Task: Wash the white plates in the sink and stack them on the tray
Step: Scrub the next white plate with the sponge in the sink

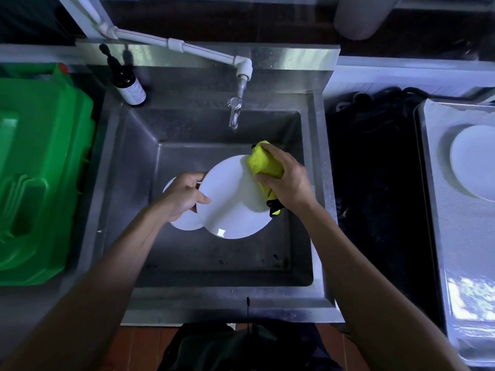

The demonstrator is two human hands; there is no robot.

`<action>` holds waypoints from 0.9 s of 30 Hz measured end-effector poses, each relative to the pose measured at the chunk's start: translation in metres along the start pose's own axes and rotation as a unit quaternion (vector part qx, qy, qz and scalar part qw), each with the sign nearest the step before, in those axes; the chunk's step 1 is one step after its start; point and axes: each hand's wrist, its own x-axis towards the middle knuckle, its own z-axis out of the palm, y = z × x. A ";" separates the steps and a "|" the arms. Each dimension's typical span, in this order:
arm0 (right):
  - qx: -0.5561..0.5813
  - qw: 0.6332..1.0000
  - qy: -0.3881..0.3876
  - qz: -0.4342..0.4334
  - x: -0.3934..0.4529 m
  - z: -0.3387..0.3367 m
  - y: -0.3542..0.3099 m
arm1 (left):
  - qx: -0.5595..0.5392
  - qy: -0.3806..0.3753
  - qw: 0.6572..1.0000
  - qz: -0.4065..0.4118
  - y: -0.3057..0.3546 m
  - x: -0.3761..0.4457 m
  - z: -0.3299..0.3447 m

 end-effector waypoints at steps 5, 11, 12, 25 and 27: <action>-0.035 0.998 -0.032 -0.034 -0.001 0.002 -0.006 | 0.066 -0.025 0.997 0.020 0.010 0.008 0.000; -0.061 0.997 -0.017 -0.032 -0.004 0.004 -0.005 | 0.131 -0.031 0.990 0.053 0.017 0.015 0.002; -0.066 0.997 -0.002 -0.033 -0.006 0.006 -0.005 | 0.139 -0.027 0.988 0.060 0.017 0.016 0.002; -0.219 0.959 0.086 -0.158 -0.020 0.010 -0.011 | 0.082 0.123 0.985 0.093 -0.014 0.013 0.031; -0.225 0.956 0.088 -0.167 -0.023 0.009 -0.010 | 0.052 0.128 0.988 0.071 -0.020 0.011 0.033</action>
